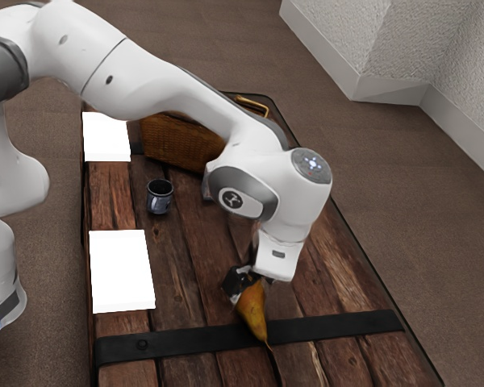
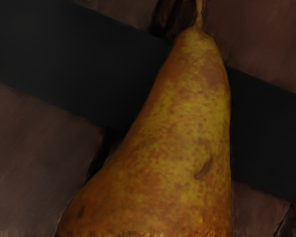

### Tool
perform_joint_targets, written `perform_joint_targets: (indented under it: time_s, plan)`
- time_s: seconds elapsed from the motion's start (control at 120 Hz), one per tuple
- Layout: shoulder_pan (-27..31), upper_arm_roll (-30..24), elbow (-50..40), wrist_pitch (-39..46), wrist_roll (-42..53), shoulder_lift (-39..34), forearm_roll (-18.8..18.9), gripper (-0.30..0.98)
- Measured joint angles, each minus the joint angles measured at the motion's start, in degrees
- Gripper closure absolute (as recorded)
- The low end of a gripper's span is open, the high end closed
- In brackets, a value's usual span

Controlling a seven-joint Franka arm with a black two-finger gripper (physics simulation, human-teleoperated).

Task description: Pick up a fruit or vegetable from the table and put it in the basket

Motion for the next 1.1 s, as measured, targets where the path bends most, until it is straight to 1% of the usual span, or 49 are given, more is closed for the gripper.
perform_joint_targets:
  time_s: [0.108, 0.342, 0.592, 0.917, 0.95, 1.05, 1.1]
  plan:
    - [1.4, 0.0, 0.0, 0.2, -0.8, 0.5, -0.3, 0.00]
    - [-0.2, 0.0, 0.0, 0.4, -2.1, 1.7, -0.9, 0.00]
    - [1.1, 0.0, -0.4, 0.7, -2.9, 2.5, -1.5, 0.00]
    - [1.1, 0.0, -1.1, 1.3, -3.6, 3.2, -2.4, 0.00]
    - [1.1, 0.0, -1.1, 1.3, -3.6, 3.2, -2.5, 0.02]
    - [1.4, 0.0, -1.1, 1.2, -3.8, 3.3, -2.6, 0.20]
    - [1.7, 0.0, -1.0, 1.2, -3.9, 3.3, -2.6, 0.25]
